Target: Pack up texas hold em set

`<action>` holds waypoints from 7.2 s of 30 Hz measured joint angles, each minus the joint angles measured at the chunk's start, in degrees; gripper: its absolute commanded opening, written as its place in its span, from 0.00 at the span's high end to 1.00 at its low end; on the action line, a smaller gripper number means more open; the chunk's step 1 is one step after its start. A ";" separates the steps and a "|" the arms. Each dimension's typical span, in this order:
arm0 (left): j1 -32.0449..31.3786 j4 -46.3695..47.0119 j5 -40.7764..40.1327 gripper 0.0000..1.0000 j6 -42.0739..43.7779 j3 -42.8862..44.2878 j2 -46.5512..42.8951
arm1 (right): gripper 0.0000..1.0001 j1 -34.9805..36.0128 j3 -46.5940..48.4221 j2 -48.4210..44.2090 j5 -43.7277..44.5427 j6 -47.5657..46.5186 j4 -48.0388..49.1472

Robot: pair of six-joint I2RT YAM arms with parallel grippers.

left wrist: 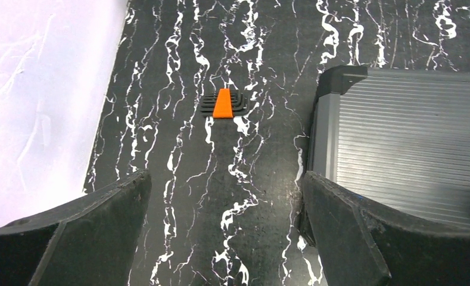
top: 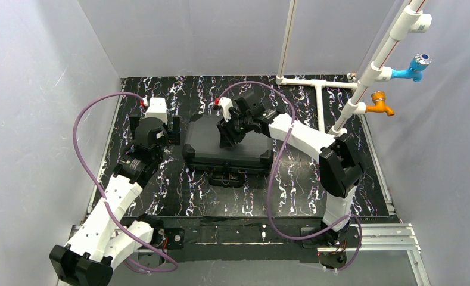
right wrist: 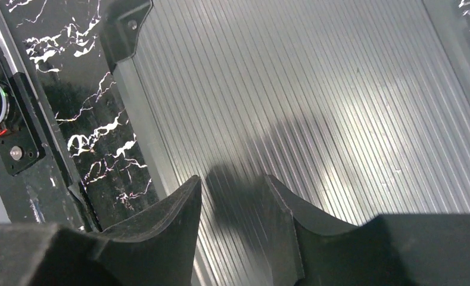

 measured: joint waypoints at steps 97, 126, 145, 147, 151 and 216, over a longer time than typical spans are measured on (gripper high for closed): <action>-23.85 9.77 24.98 0.70 -45.97 -21.27 18.78 | 0.99 13.07 -41.55 -16.15 40.22 56.87 39.12; -27.21 17.59 19.04 0.76 -50.21 -24.13 20.72 | 0.99 13.07 -41.13 -15.45 40.13 56.87 39.58; -27.28 16.94 18.86 0.76 -50.14 -23.56 20.68 | 0.99 13.07 -41.13 -15.45 40.13 56.85 39.60; -27.30 16.76 18.88 0.76 -50.14 -23.41 20.68 | 0.99 13.09 -41.13 -15.45 40.13 56.85 39.60; -27.32 16.94 19.39 0.75 -50.14 -23.12 20.61 | 0.99 13.07 -41.13 -15.45 40.13 56.85 39.60; -26.95 20.33 18.25 0.86 -40.74 -20.17 15.50 | 0.99 12.96 -41.13 -15.37 40.41 56.85 39.89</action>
